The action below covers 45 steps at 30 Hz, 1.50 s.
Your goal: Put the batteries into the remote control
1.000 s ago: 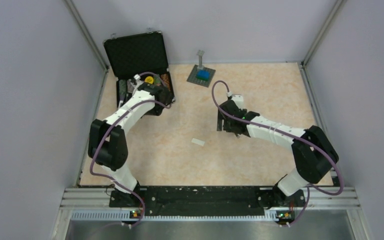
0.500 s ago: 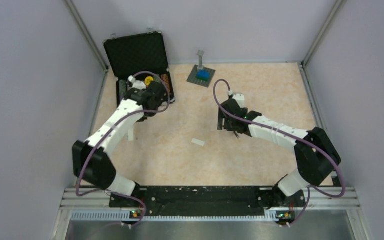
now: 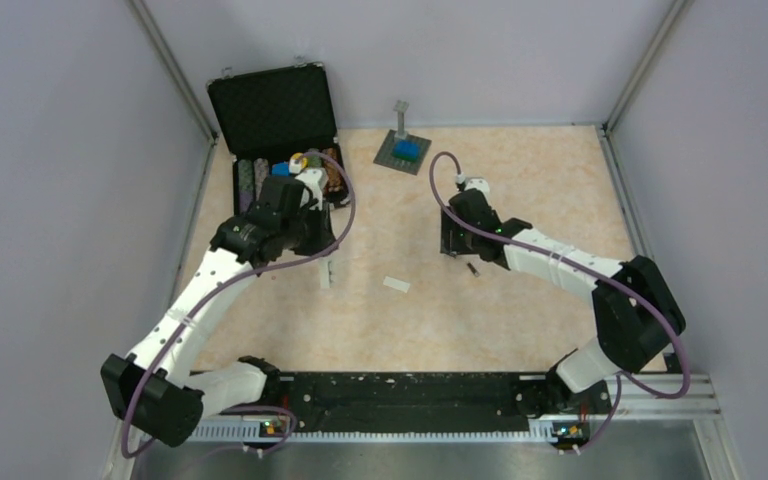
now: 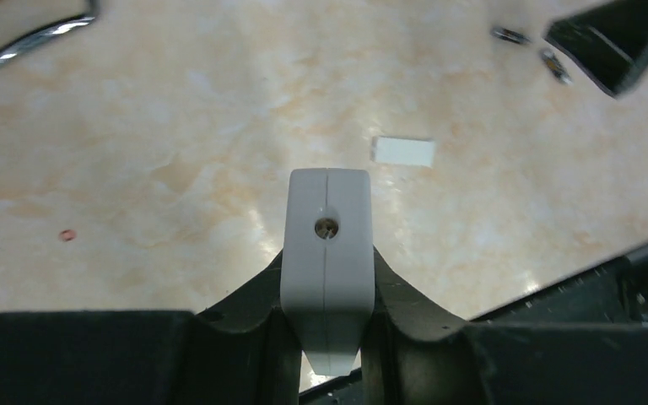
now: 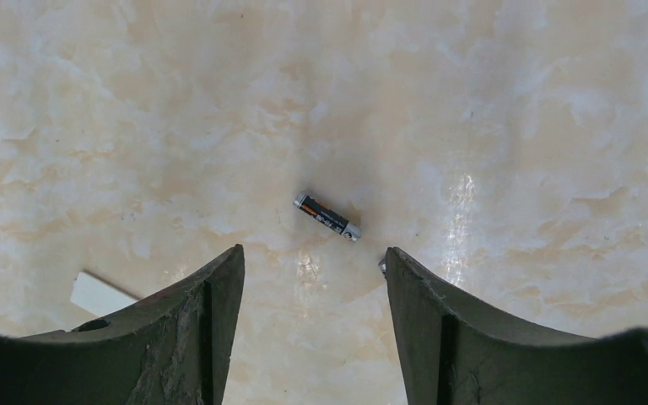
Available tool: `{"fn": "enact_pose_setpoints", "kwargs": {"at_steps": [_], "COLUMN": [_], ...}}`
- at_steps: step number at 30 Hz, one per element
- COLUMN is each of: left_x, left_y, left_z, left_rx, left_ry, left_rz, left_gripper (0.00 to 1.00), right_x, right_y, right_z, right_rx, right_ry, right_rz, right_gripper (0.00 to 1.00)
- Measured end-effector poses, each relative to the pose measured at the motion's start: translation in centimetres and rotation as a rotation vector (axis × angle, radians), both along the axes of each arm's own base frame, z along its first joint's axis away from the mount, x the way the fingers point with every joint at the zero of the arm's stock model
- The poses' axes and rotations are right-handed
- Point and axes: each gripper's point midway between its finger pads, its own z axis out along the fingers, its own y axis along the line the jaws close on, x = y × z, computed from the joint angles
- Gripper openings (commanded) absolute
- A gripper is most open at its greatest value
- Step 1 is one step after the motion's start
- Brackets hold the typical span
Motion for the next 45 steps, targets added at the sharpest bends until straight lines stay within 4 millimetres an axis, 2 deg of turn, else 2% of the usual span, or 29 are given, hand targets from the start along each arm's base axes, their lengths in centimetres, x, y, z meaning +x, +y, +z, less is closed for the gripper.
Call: {"fn": "enact_pose_setpoints", "kwargs": {"at_steps": [3, 7, 10, 14, 17, 22, 28, 32, 37, 42, 44, 45], "left_x": [-1.7, -3.1, -3.4, -4.1, -4.9, -5.7, -6.1, -6.1, -6.2, -6.1, -6.1, -6.2], "left_y": [-2.4, -4.7, -6.0, -7.2, -7.9, -8.5, -8.7, -8.7, -8.6, -8.6, -8.6, -8.6], "left_z": [0.1, 2.2, 3.7, 4.4, 4.7, 5.2, 5.4, 5.4, 5.6, 5.6, 5.6, 5.6], "left_rx": [-0.116, -0.246, -0.310, -0.364, -0.402, -0.433, -0.446, -0.443, -0.440, -0.439, -0.439, -0.439], "left_ry": [-0.011, -0.072, -0.114, -0.117, -0.103, -0.105, -0.103, -0.109, -0.120, -0.122, -0.122, -0.123], "left_rz": [-0.142, -0.279, -0.353, -0.440, -0.499, -0.559, -0.587, -0.590, -0.593, -0.591, -0.590, -0.590], "left_gripper": [0.00, 0.00, 0.00, 0.00, 0.00, 0.00, 0.00, 0.00, 0.00, 0.00, 0.00, 0.00], "right_x": [0.3, 0.1, -0.2, -0.8, -0.9, -0.2, 0.7, 1.7, 1.7, 1.6, 1.6, 1.5], "right_y": [0.1, 0.5, 0.6, 0.7, 0.7, 0.7, 0.6, 0.5, 0.5, 0.6, 0.6, 0.6], "right_z": [0.2, -0.4, -2.3, -5.3, -6.2, -6.3, -6.7, -6.7, -6.7, -6.7, -6.7, -6.7], "right_rx": [0.001, -0.012, -0.048, -0.110, -0.137, -0.175, -0.202, -0.188, -0.174, -0.150, -0.134, -0.126], "right_ry": [-0.008, 0.007, 0.057, 0.152, 0.182, 0.175, 0.171, 0.164, 0.167, 0.177, 0.184, 0.189], "right_rz": [0.031, 0.087, 0.132, 0.191, 0.222, 0.252, 0.264, 0.254, 0.246, 0.208, 0.183, 0.171], "right_gripper": [0.58, 0.60, 0.63, 0.64, 0.63, 0.59, 0.32, 0.23, 0.12, 0.11, 0.15, 0.20]}}
